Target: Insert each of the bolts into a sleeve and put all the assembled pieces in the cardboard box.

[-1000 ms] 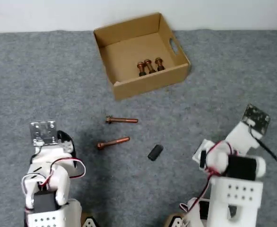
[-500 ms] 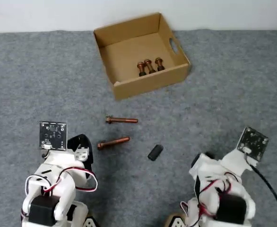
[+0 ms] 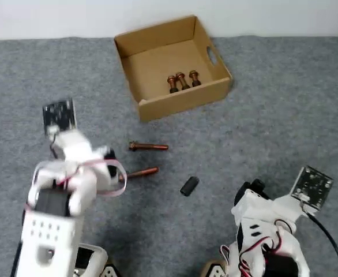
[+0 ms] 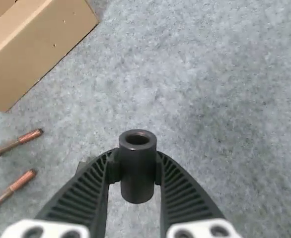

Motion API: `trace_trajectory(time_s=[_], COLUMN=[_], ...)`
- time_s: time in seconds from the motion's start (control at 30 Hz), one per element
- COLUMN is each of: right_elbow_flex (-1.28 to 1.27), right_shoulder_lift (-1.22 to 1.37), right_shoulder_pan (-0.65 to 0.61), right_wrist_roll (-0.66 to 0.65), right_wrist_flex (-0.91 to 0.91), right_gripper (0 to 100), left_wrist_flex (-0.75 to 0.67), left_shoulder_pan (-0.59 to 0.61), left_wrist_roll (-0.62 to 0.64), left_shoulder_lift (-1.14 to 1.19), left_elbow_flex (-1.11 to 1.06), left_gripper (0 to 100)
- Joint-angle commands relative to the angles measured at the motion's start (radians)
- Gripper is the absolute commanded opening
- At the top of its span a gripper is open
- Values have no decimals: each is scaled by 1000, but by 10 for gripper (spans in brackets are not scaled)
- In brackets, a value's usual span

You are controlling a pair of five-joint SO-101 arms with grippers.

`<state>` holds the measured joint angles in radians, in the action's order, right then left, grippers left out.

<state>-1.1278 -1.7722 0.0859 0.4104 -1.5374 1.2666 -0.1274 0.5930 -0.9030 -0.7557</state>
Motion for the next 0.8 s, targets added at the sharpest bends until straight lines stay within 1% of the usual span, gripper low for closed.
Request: trace_trajectory(time_s=[0.0,0.2,0.27,0.37,0.43,0.53,0.63,0.77], right_elbow_flex=[5,-2,-3,-5,-5,-5,-5,-5], right_shoulder_lift=[-2,-48,-44,-42,-42,-42,-42,-42], right_shoulder_pan=[7,7,7,7,7,7,5,5], right_wrist_roll=[-9,-9,-9,-9,-9,-9,-9,-9], right_wrist_flex=[28,31,33,33,33,33,33,33], right_gripper=[8,8,8,8,8,8,8,8], left_wrist_flex=[2,3,21,94,132,149,152,153], left_shoulder_pan=[-6,-8,-26,-83,-121,-146,-146,-143], left_wrist_roll=[106,210,236,278,307,339,362,374], left_shoulder_lift=[235,559,647,773,848,954,1056,1166], left_elbow_flex=[199,390,441,538,607,707,786,834], left_gripper=[5,13,62,158,188,190,190,190])
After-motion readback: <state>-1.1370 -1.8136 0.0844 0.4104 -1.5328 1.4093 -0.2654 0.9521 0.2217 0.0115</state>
